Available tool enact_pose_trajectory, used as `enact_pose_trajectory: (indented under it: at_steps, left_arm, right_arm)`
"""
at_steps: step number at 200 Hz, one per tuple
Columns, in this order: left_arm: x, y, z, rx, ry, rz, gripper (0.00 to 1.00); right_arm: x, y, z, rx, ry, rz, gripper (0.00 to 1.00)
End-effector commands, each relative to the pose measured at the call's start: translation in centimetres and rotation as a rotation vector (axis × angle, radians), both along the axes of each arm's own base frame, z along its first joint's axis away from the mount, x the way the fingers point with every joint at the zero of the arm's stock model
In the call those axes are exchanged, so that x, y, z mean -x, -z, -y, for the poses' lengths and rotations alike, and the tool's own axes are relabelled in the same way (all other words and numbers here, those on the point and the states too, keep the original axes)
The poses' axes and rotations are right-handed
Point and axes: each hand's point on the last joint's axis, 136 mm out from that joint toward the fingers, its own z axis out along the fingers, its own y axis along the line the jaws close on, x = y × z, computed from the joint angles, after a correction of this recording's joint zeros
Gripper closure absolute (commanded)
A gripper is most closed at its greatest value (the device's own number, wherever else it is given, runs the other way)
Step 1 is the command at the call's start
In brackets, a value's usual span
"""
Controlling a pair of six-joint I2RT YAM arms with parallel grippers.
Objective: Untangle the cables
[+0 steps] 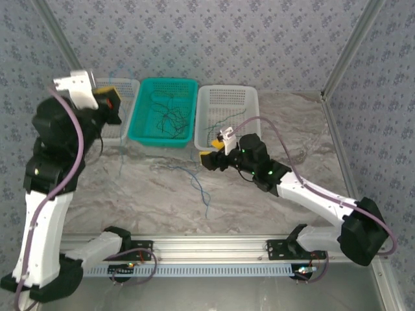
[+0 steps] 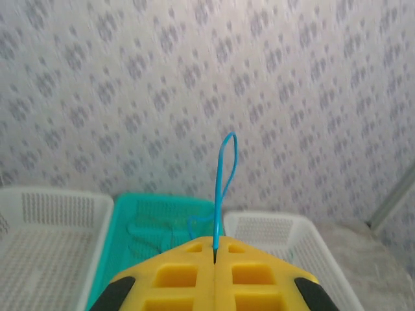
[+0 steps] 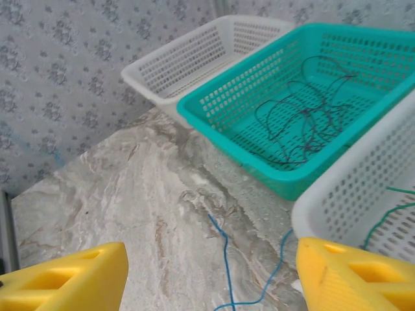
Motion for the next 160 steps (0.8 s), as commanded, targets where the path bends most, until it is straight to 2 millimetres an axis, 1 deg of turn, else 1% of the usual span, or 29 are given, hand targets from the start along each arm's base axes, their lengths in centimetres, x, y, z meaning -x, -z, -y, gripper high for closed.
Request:
enact_pose_trajectory:
  at_steps: [1,18,20,24,55,76,81,84,85,88,89,92,93,96,97,104,105,108,109,110,114,116,117,120,121,124,125,134,160]
  left_arm:
    - [-1.0,-4.1,-1.1,-0.062,-0.032,0.103,1.0]
    - [-2.8,-6.2,-2.8,-0.079,-0.101,0.148,1.0]
    - [-2.6,-7.1,-3.1,-0.076,-0.108,0.17,1.0]
    - [-2.8,-7.8,-3.5,-0.078,-0.122,0.181,1.0]
    - [-5.3,-11.9,-6.4,-0.102,-0.203,0.25,1.0]
    - [-6.7,-14.1,-8.6,-0.125,-0.262,0.305,1.0]
    - [-7.5,-14.3,-9.2,-0.118,-0.273,0.31,1.0]
    - [-7.5,-14.6,-9.5,-0.114,-0.276,0.322,1.0]
    - [-7.9,-14.5,-9.6,-0.113,-0.276,0.319,1.0]
    - [-7.8,-14.9,-9.9,-0.108,-0.278,0.331,1.0]
    - [-8.3,-14.7,-10.0,-0.108,-0.277,0.326,1.0]
    - [-8.3,-15.0,-10.2,-0.104,-0.279,0.336,1.0]
    - [-8.7,-14.8,-10.3,-0.103,-0.279,0.332,1.0]
    - [-8.7,-15.1,-10.5,-0.101,-0.282,0.341,1.0]
    - [-9.2,-14.9,-10.6,-0.101,-0.281,0.336,1.0]
    - [-9.7,-15.2,-11.1,-0.102,-0.289,0.346,1.0]
    - [-10.1,-15.0,-11.2,-0.102,-0.289,0.341,1.0]
    - [-10.2,-15.1,-11.3,-0.104,-0.292,0.345,1.0]
    - [-10.7,-14.9,-11.4,-0.104,-0.293,0.339,1.0]
    - [-10.5,-15.1,-11.5,-0.104,-0.295,0.344,1.0]
    - [-11.4,-14.7,-11.8,-0.105,-0.299,0.335,1.0]
    - [-11.4,-14.8,-11.9,-0.105,-0.301,0.339,1.0]
    - [-11.9,-14.5,-12.0,-0.106,-0.303,0.333,1.0]
    - [-12.0,-14.7,-12.2,-0.107,-0.306,0.338,1.0]
    - [-12.6,-14.3,-12.3,-0.107,-0.307,0.33,1.0]
    - [-12.7,-14.4,-12.5,-0.107,-0.311,0.334,1.0]
    - [-13.2,-14.1,-12.6,-0.108,-0.312,0.327,1.0]
    - [-14.7,-13.3,-13.4,-0.106,-0.319,0.318,1.0]
    - [-18.3,-10.2,-16.3,-0.082,-0.341,0.252,1.0]
  right_arm:
    - [-0.1,1.8,1.6,0.052,0.06,-0.044,0.29]
    - [0.1,1.9,2.0,0.05,0.071,-0.053,0.28]
    - [0.1,1.9,2.0,0.051,0.071,-0.055,0.28]
    - [0.1,1.9,2.1,0.051,0.072,-0.056,0.28]
    - [0.3,1.9,2.7,0.059,0.085,-0.054,0.28]
    - [0.3,2.0,3.1,0.064,0.097,-0.061,0.28]
    - [0.2,2.0,3.1,0.065,0.099,-0.063,0.28]
    - [0.3,2.0,3.1,0.065,0.098,-0.064,0.28]
    - [0.3,2.1,3.1,0.066,0.098,-0.066,0.28]
    - [0.3,2.1,3.1,0.066,0.097,-0.067,0.28]
    - [0.4,2.0,3.1,0.066,0.097,-0.066,0.28]
    - [0.3,2.0,3.2,0.066,0.098,-0.067,0.28]
    - [0.4,2.1,3.2,0.067,0.098,-0.069,0.28]
    - [0.3,2.1,3.2,0.066,0.1,-0.069,0.28]
    - [0.4,2.0,3.2,0.066,0.099,-0.07,0.28]
    - [0.4,2.1,3.3,0.066,0.097,-0.069,0.28]
    - [0.4,2.1,3.2,0.066,0.096,-0.069,0.28]
    - [0.5,2.1,3.3,0.065,0.096,-0.069,0.28]
    - [0.5,2.1,3.3,0.065,0.096,-0.069,0.28]
    - [0.5,2.0,3.3,0.064,0.095,-0.07,0.28]
    - [0.5,1.9,3.3,0.061,0.095,-0.066,0.28]
    - [0.5,1.9,3.2,0.06,0.094,-0.067,0.28]
    - [0.5,1.9,3.2,0.059,0.094,-0.067,0.28]
    - [0.5,1.8,3.2,0.056,0.095,-0.065,0.28]
    - [0.5,1.8,3.2,0.055,0.094,-0.064,0.28]
    - [0.5,1.7,3.2,0.053,0.095,-0.064,0.28]
    - [0.5,1.8,3.2,0.053,0.095,-0.065,0.28]
    - [0.5,1.6,3.1,0.05,0.09,-0.063,0.28]
    - [0.3,1.2,3.0,0.056,0.092,-0.061,0.28]
